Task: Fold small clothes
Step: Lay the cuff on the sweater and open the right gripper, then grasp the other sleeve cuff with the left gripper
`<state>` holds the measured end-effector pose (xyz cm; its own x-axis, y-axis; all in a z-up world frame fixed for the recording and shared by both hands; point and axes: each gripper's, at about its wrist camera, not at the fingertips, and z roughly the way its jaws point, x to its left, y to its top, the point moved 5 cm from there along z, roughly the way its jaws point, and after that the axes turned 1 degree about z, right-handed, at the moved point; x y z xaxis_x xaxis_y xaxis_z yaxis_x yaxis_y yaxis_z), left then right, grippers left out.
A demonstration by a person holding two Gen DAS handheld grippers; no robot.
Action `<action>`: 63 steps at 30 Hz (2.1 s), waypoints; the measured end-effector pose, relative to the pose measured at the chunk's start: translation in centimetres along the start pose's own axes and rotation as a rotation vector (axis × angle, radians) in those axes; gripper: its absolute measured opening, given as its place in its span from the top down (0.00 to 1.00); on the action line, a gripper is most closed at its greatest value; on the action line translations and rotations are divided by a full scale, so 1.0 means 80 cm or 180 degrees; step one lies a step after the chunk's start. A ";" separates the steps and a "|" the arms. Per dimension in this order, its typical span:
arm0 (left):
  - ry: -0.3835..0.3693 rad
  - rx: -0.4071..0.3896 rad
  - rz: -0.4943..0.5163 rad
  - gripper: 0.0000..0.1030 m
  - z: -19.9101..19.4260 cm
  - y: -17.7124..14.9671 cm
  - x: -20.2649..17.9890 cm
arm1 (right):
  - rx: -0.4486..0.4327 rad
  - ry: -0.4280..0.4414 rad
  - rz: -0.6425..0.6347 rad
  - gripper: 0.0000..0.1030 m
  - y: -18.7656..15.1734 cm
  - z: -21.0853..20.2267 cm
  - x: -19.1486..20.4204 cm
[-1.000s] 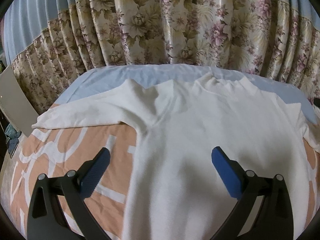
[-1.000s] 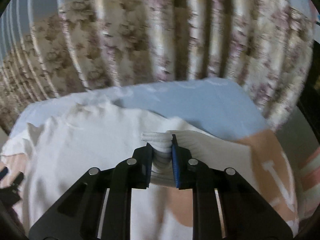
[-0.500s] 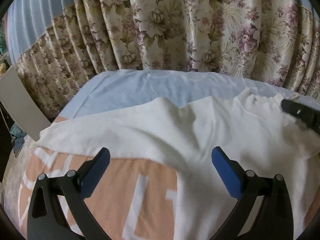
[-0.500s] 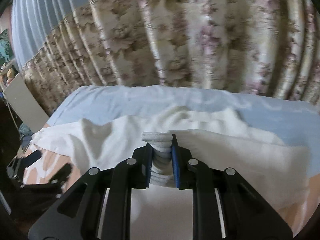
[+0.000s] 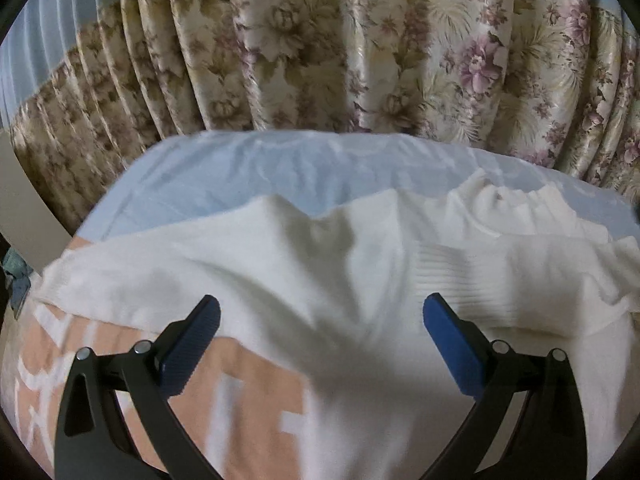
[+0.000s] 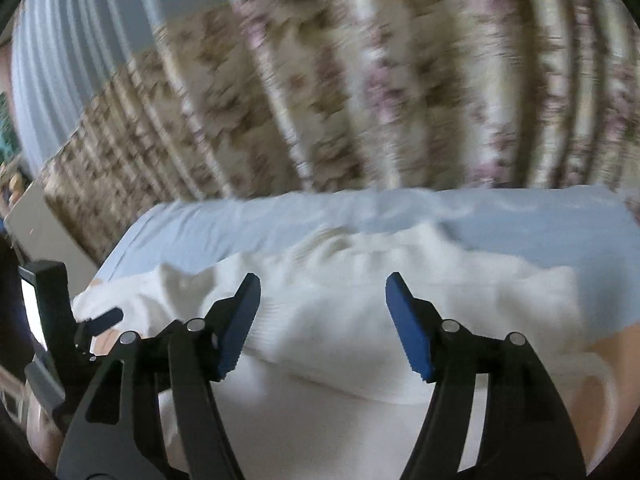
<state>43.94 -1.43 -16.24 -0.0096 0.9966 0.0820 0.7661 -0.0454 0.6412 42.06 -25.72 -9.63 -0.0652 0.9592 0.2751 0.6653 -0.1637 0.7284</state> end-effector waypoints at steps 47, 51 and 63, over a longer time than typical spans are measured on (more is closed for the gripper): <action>0.0692 -0.0058 0.0237 0.24 0.048 0.000 0.001 | 0.0686 -0.1439 0.0317 0.23 -0.093 0.009 -0.215; 0.0543 -0.0071 0.0173 0.24 0.033 -0.005 0.000 | 0.0568 -0.1250 0.0302 0.23 -0.083 -0.007 -0.200; 0.0565 -0.0336 0.0233 0.12 -0.041 -0.021 0.056 | 0.0214 -0.0764 0.0090 0.14 -0.046 -0.070 -0.081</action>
<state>40.51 2.90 -14.45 -0.0766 0.9630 0.2584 0.6974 -0.1335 0.7041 35.91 -32.64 -10.57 0.1272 0.9831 0.1320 0.7128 -0.1831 0.6770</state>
